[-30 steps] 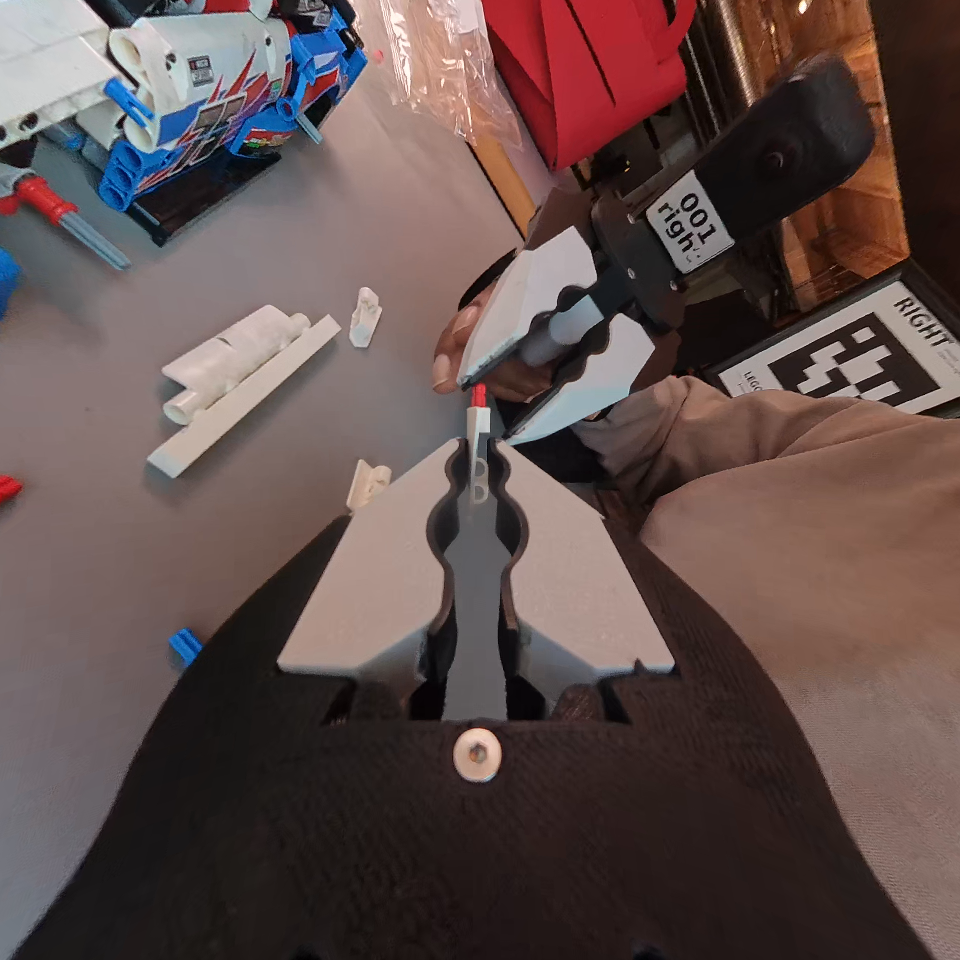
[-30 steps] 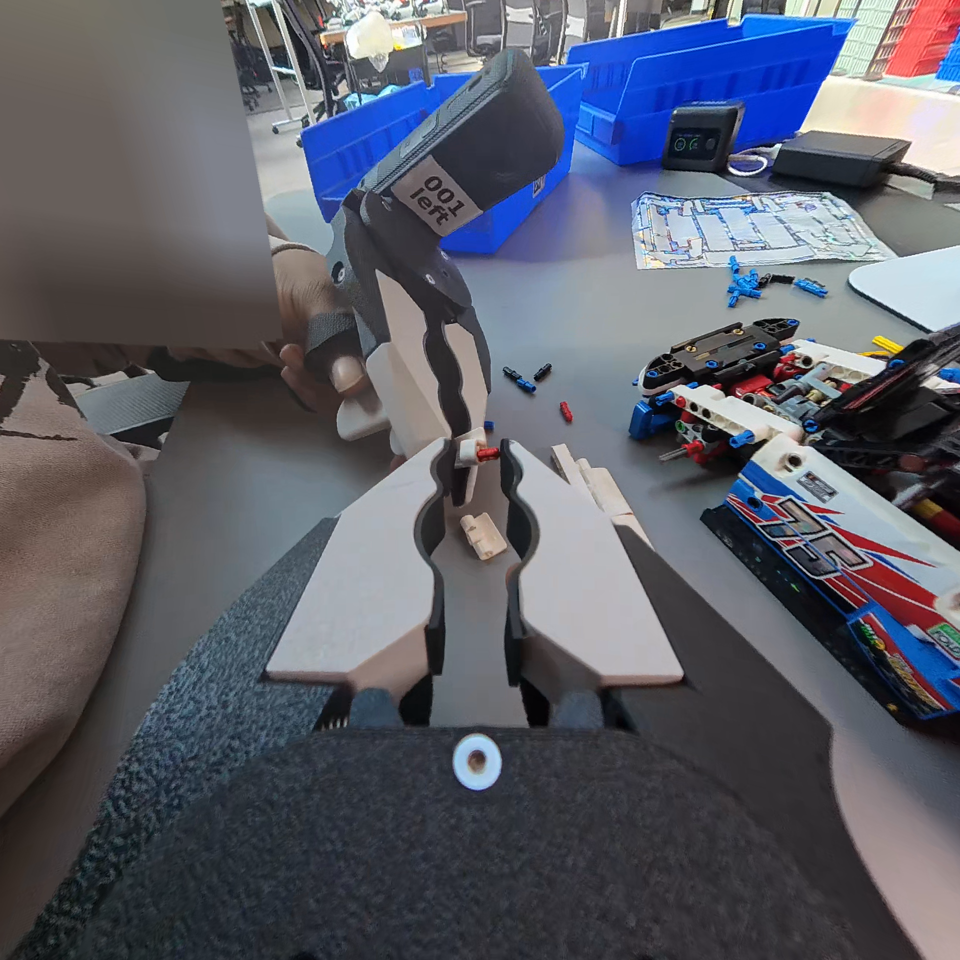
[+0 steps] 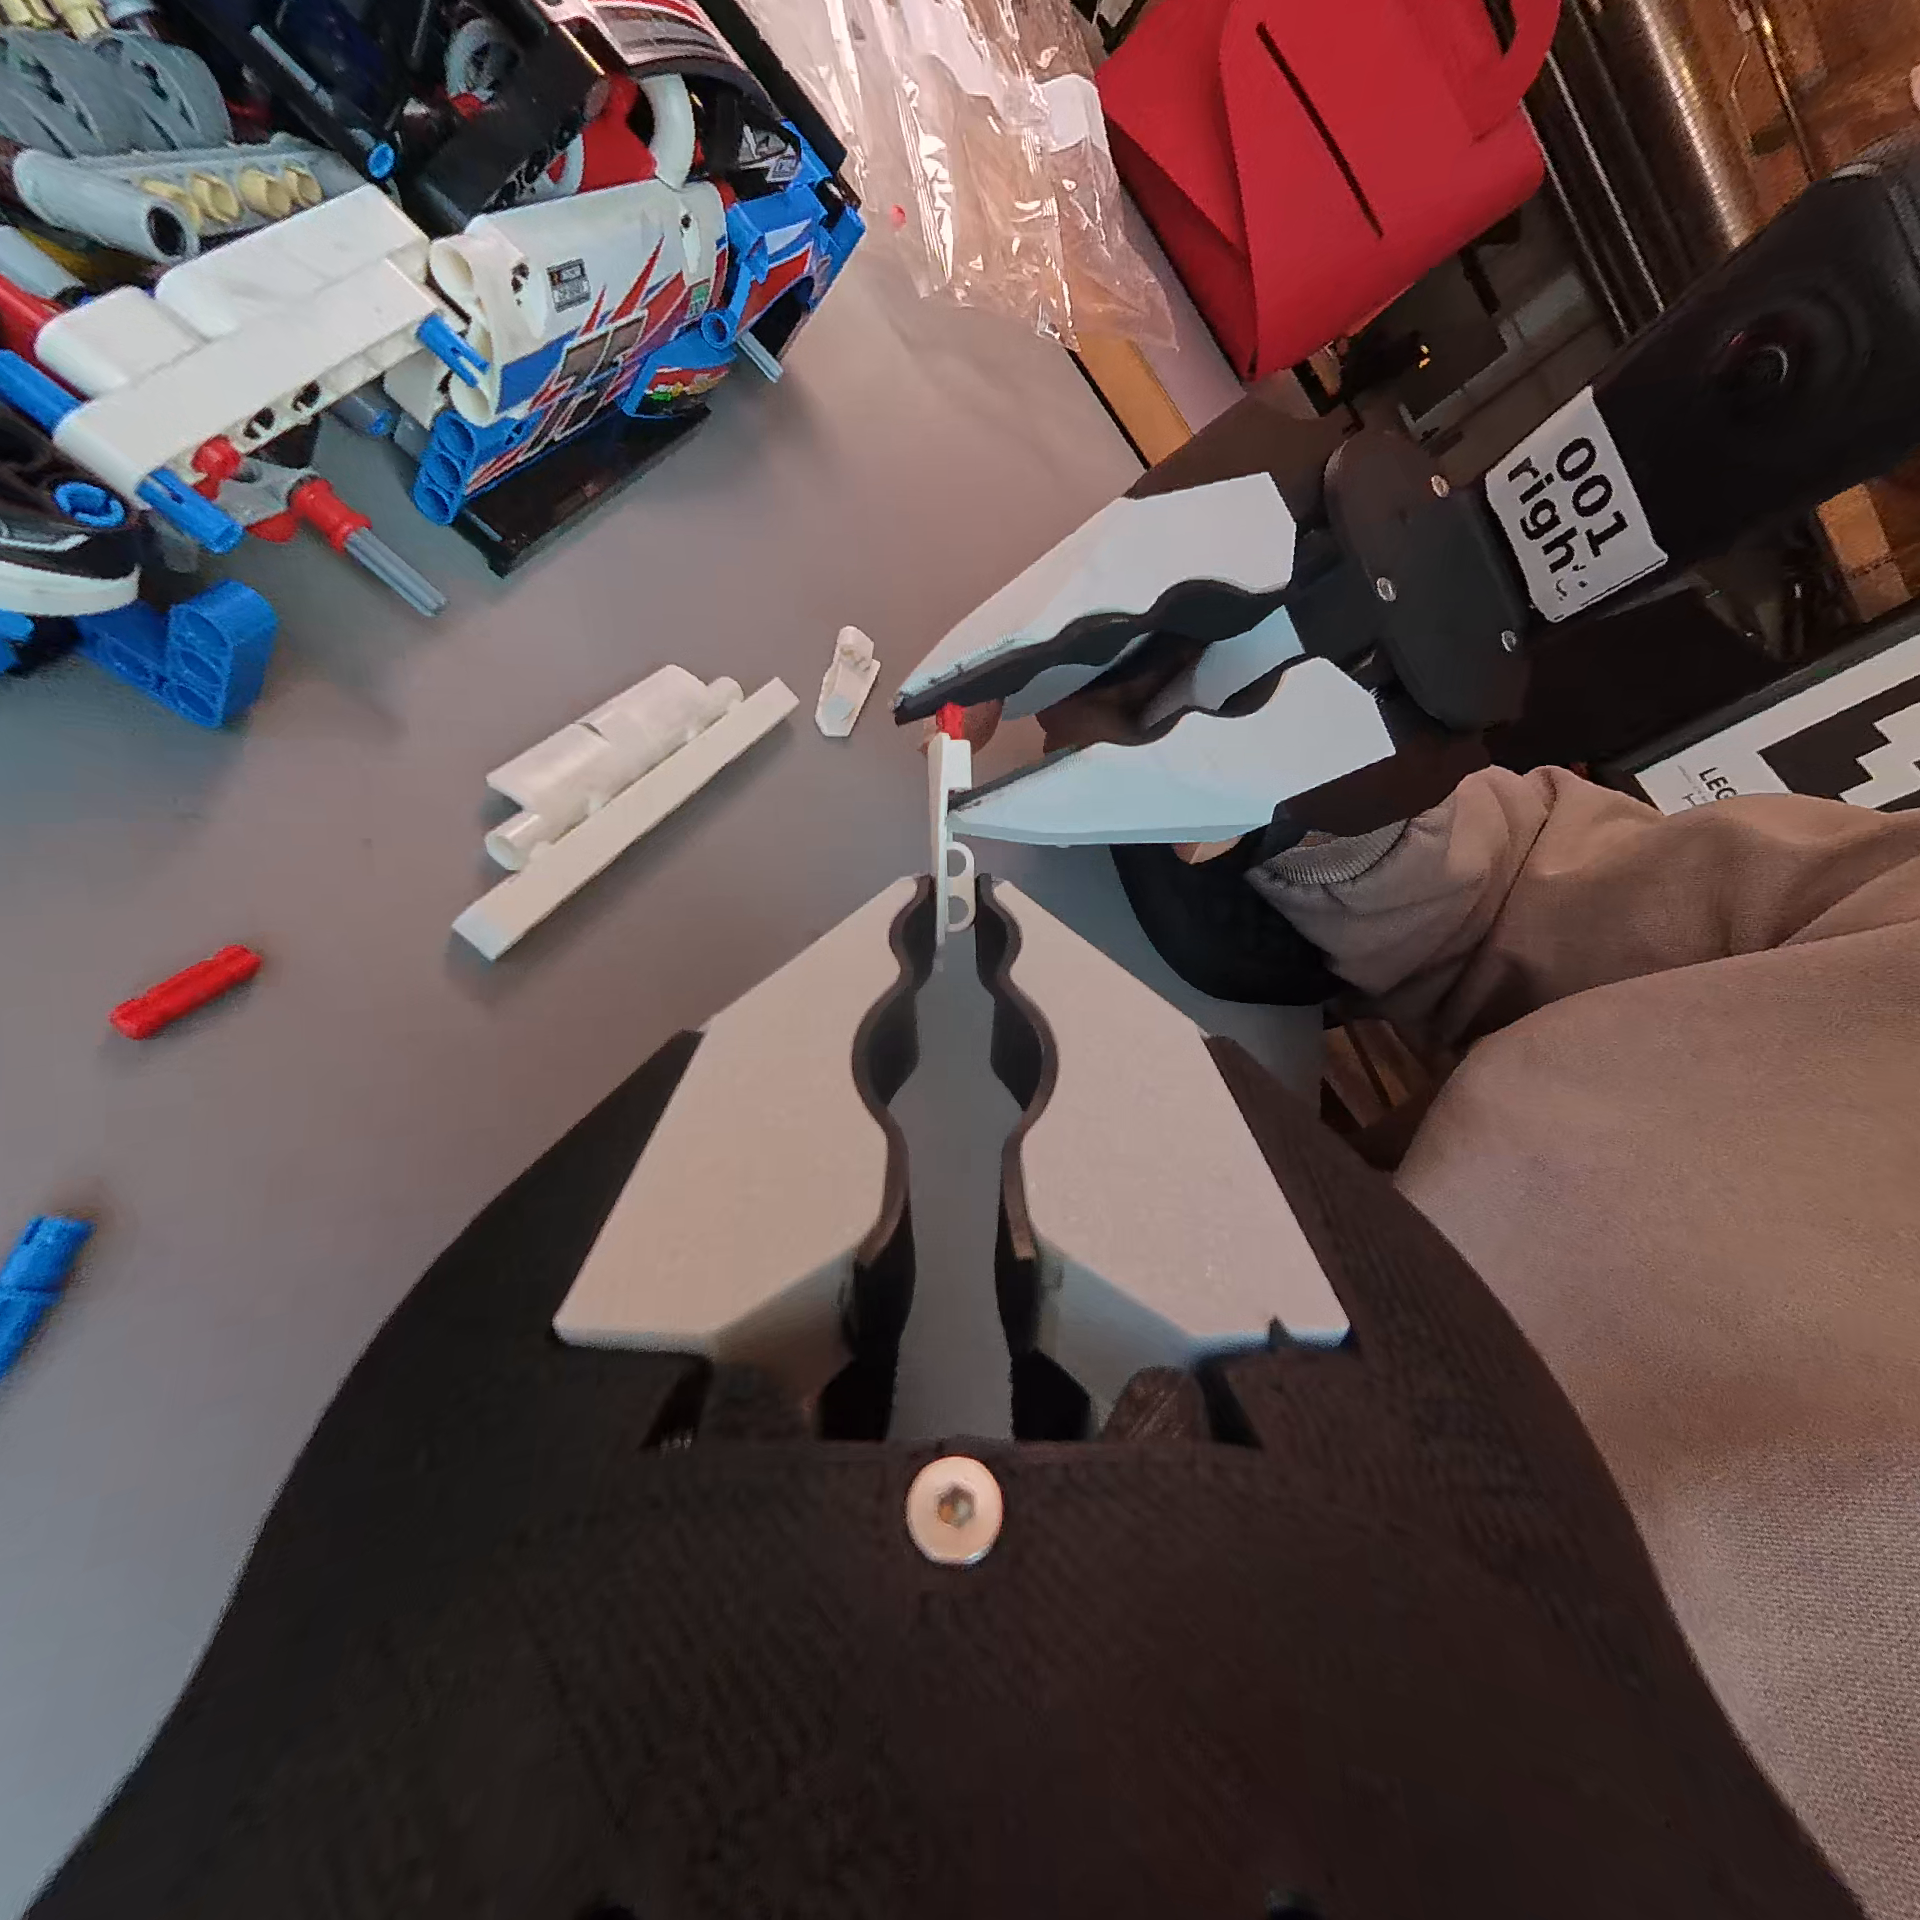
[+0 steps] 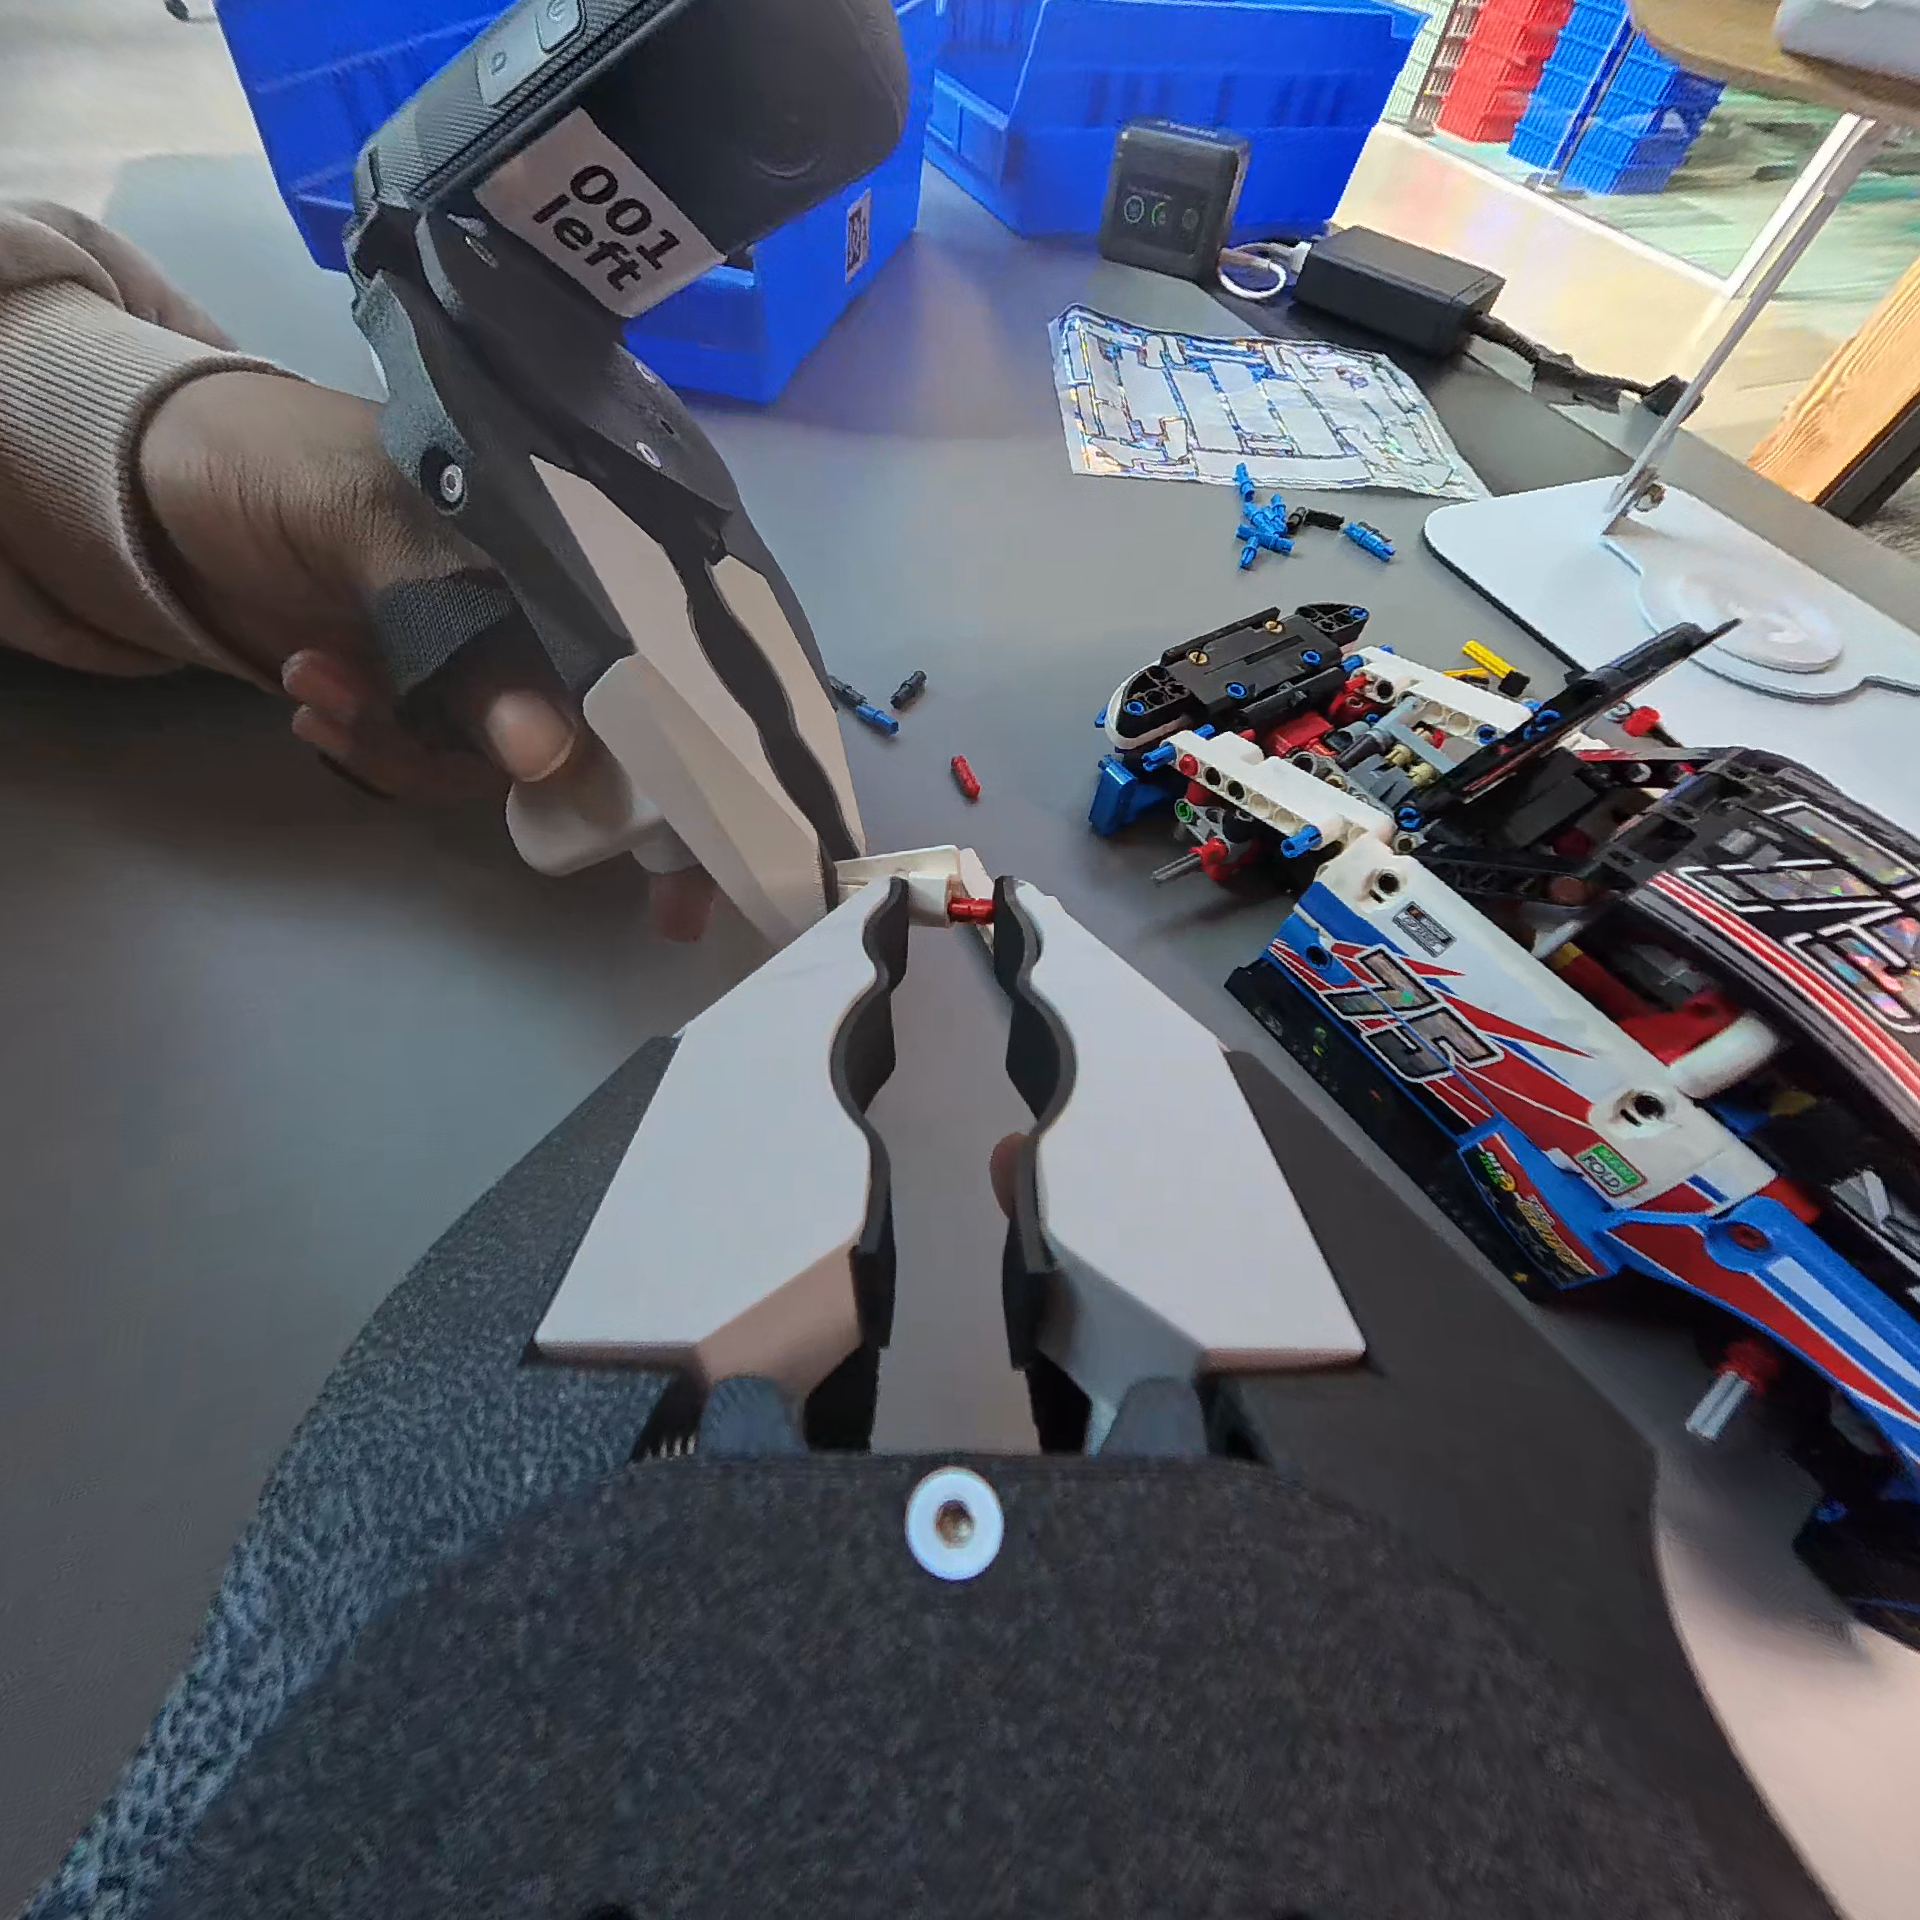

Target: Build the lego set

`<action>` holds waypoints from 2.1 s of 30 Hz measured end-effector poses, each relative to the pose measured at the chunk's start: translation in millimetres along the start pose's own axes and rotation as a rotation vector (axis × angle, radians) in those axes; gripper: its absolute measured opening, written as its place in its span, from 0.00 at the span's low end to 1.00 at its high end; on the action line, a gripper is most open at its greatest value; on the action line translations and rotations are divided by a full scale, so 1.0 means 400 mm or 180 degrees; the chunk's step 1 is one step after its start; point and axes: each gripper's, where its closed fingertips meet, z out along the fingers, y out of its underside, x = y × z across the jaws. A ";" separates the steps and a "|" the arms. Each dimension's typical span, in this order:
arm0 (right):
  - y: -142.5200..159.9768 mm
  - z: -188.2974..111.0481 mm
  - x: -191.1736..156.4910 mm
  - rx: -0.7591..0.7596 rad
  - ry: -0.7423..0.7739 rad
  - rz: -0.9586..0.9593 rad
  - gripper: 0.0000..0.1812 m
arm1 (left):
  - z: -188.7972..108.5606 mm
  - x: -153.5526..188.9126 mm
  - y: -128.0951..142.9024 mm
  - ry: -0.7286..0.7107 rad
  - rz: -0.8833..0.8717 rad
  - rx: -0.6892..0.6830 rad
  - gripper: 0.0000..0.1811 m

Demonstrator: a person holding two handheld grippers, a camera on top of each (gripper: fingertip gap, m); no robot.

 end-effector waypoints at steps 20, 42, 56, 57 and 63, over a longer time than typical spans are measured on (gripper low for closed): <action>-0.021 -0.022 0.019 0.0266 -0.0351 0.0806 0.17 | -0.043 -0.066 -0.051 -0.1523 0.2179 0.0060 0.03; -0.094 -0.084 -0.076 0.1057 -0.0854 -0.0354 0.07 | -0.091 0.091 -0.067 -0.0022 0.2078 0.0444 0.31; -0.088 -0.081 -0.096 0.1044 -0.0821 -0.0583 0.07 | -0.092 0.110 -0.045 0.0650 0.1352 0.0382 0.09; -0.087 -0.082 -0.097 0.1044 -0.0823 -0.0588 0.07 | -0.094 0.111 -0.046 0.0668 0.1328 0.0390 0.08; -0.085 -0.080 -0.099 0.1030 -0.0816 -0.0598 0.07 | -0.091 0.105 -0.042 0.0628 0.1325 0.0357 0.07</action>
